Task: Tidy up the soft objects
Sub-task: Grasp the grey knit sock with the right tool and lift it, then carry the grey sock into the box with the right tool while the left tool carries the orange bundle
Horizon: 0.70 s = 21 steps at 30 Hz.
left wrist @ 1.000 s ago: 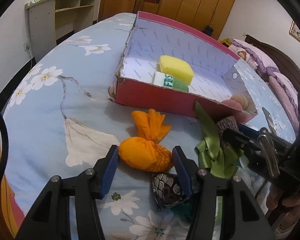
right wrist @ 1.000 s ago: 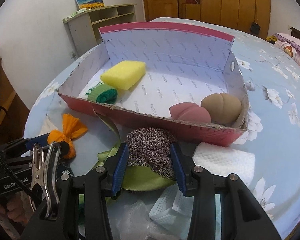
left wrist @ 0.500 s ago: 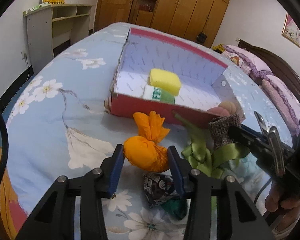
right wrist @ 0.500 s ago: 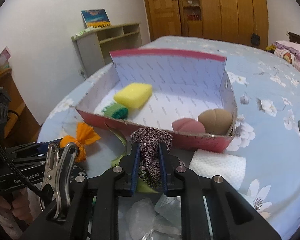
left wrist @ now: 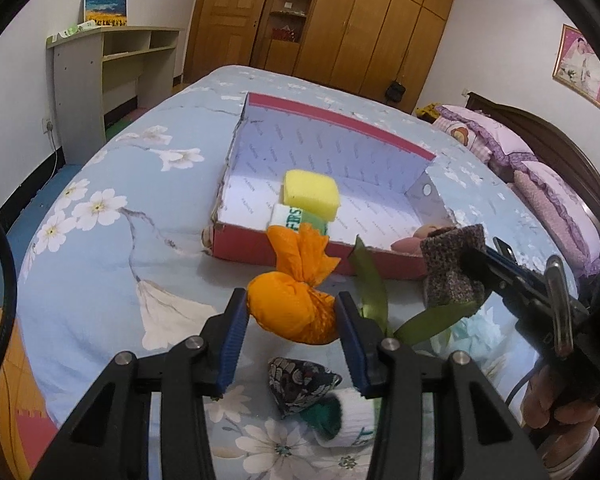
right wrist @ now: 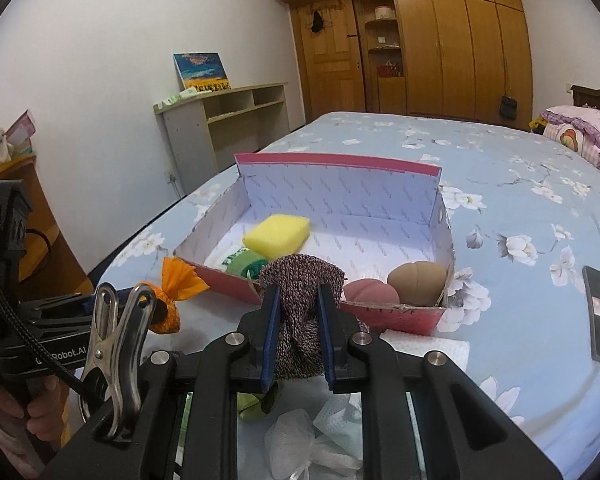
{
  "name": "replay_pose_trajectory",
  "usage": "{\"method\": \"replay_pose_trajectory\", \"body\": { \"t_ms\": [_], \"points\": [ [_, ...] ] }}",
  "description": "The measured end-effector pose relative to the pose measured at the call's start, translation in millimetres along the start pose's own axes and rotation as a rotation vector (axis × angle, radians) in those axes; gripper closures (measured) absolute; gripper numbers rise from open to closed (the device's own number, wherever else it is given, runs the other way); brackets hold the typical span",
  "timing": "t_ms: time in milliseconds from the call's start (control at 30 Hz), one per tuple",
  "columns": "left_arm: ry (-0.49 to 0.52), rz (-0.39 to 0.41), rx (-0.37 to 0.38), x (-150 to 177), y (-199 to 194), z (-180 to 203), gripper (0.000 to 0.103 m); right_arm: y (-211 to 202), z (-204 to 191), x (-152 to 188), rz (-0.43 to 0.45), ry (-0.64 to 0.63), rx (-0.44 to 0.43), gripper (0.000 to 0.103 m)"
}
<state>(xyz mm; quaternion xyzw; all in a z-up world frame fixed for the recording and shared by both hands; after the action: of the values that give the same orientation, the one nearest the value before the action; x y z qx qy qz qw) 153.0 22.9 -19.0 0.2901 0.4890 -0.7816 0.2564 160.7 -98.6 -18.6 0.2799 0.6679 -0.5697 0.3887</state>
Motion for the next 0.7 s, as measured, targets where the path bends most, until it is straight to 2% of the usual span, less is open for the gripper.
{"method": "replay_pose_trajectory", "body": {
  "t_ms": [700],
  "points": [
    [0.066, 0.031, 0.055, -43, 15, 34, 0.057, 6, 16, -21, 0.023, 0.013, 0.019, 0.084]
  ]
}}
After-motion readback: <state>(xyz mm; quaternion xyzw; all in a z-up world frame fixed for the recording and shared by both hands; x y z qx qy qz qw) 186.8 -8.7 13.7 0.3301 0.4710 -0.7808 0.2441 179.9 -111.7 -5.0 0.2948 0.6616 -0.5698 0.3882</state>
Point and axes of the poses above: each gripper's, at about its wrist camera, not at the fingertips, and y roughly the way its jaws point, z to its right, x to its underside, the point moved 9 cm from there along y, roughly the way its jaws point, and after that the axes turned 11 degrees about x, right-handed, at the moved point
